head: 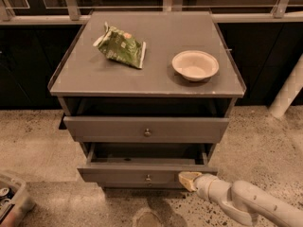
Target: Close middle drawer
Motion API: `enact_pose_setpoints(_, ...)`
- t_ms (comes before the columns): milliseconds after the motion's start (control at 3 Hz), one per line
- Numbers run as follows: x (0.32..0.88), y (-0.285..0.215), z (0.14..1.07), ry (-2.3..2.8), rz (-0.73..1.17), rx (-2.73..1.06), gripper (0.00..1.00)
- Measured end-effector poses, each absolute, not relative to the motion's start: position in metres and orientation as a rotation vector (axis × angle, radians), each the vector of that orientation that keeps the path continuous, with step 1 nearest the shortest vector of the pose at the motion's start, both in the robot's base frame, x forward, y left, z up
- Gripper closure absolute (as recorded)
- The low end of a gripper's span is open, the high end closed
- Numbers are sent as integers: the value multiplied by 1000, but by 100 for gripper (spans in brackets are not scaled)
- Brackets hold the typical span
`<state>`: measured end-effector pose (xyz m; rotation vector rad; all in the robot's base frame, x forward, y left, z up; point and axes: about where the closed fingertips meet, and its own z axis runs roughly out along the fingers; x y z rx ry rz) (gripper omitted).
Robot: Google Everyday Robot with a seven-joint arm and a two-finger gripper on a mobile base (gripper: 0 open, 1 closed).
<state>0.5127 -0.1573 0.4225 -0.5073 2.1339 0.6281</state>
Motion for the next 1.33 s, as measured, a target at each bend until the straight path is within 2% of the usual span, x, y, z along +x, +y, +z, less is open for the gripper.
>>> enact_pose_setpoints(333, 513, -157, 422, 2134, 629, -508, 100)
enact_pose_setpoints(1333, 567, -186, 416, 2090, 582, -501, 100)
